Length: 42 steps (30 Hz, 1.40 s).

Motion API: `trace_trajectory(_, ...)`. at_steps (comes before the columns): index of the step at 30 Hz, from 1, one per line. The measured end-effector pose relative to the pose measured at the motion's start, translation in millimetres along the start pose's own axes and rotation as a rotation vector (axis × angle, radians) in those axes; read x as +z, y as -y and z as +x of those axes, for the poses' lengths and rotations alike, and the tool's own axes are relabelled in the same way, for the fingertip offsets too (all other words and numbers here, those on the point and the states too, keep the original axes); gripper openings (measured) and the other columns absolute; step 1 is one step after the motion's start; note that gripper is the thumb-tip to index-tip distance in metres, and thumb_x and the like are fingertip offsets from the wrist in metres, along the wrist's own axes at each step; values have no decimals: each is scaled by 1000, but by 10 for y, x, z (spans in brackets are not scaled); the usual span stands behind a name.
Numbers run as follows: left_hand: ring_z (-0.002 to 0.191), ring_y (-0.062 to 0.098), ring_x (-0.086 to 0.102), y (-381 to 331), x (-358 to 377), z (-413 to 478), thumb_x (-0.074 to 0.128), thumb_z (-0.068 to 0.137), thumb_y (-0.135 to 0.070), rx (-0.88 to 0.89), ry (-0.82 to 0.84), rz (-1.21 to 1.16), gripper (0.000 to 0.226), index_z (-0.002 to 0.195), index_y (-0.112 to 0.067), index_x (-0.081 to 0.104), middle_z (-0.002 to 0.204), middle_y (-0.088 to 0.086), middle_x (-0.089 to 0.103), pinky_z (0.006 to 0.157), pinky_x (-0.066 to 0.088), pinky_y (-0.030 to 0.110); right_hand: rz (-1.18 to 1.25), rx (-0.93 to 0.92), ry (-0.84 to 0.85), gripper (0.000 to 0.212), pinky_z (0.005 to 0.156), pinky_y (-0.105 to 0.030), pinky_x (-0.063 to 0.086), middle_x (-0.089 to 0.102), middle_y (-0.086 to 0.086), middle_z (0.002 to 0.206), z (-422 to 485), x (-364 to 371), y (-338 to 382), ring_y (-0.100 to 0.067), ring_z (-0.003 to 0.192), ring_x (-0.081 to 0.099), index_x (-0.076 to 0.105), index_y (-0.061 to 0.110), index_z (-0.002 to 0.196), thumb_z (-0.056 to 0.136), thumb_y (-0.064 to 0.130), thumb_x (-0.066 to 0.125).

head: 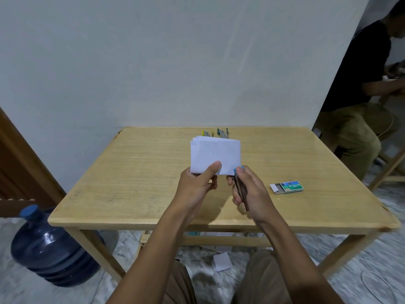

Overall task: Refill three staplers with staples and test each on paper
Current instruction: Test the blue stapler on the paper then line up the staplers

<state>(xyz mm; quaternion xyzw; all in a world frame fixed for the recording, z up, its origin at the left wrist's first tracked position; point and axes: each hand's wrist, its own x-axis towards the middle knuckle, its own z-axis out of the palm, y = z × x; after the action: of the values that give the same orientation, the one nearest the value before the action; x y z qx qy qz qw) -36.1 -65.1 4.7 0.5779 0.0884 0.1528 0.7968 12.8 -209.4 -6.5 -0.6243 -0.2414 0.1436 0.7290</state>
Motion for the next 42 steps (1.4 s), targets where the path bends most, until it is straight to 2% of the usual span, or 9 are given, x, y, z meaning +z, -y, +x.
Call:
trace_trajectory(2, 68, 18, 48, -7, 5, -5, 76, 83, -27, 0, 5, -7, 22, 97, -10, 72, 81, 4, 61, 62, 48, 28, -40, -16, -17, 34, 52, -34, 32, 57, -4, 80, -3, 1, 4, -14, 49, 40, 59, 27, 81, 86, 60, 51)
trace_trajectory(5, 66, 18, 48, -13, 15, -6, 73, 88, -20, -6, 0, -22, 16, 99, -9, 71, 80, 3, 61, 62, 48, 28, -13, -56, -15, 29, 50, -19, 36, 58, 4, 77, -4, 14, 13, -9, 51, 41, 61, 31, 80, 88, 57, 51)
trace_trajectory(7, 65, 17, 49, -16, 24, -4, 73, 88, -19, -12, -7, -30, 15, 99, -8, 70, 79, 2, 61, 62, 48, 29, 7, -63, -20, 28, 51, -16, 37, 57, 4, 75, -2, 24, 21, -8, 52, 41, 61, 30, 78, 88, 55, 53)
trace_trajectory(21, 64, 16, 51, -6, 31, 16, 76, 82, -26, -17, 19, -45, 22, 98, -11, 71, 79, 1, 62, 61, 48, 29, -4, -90, -69, 23, 51, -18, 38, 57, 5, 68, 5, 27, 30, -8, 52, 44, 58, 16, 85, 102, 29, 50)
trace_trajectory(27, 64, 15, 54, -22, -3, 58, 75, 85, -24, -53, 17, -35, 23, 101, -9, 69, 79, 1, 63, 62, 49, 29, 24, 92, -14, 29, 40, -20, 30, 51, 0, 69, -2, -19, 119, -12, 39, 37, 51, 11, 88, 104, 32, 40)
trace_trajectory(30, 61, 15, 53, -32, -29, 144, 72, 88, -19, -79, -35, -47, 13, 94, -9, 67, 76, 1, 61, 59, 48, 28, 20, 128, -110, 35, 35, -19, 21, 47, 3, 64, -29, -105, 153, -8, 33, 28, 57, 10, 90, 104, 34, 36)
trace_trajectory(33, 57, 16, 52, -29, -24, 267, 68, 86, -13, -137, -108, -50, 10, 89, -10, 59, 73, 1, 56, 55, 46, 28, -22, 112, -252, 34, 35, -20, 20, 47, 4, 62, -48, -276, 191, -8, 35, 26, 62, 8, 95, 103, 33, 40)
trace_trajectory(37, 53, 16, 50, 53, 110, 490, 62, 82, -12, -193, -133, 62, 6, 80, -10, 57, 73, 2, 55, 55, 44, 29, -145, 129, -299, 35, 39, -22, 23, 46, 2, 67, -41, -563, 238, -13, 42, 26, 62, 8, 97, 102, 37, 44)
trace_trajectory(42, 47, 15, 52, 267, 507, 916, 71, 82, -16, -198, -154, 343, 15, 88, -8, 60, 72, 8, 59, 44, 40, 20, -318, 149, -373, 49, 45, -23, 34, 46, -7, 73, 19, -922, 251, -9, 43, 37, 56, -5, 95, 96, 44, 52)
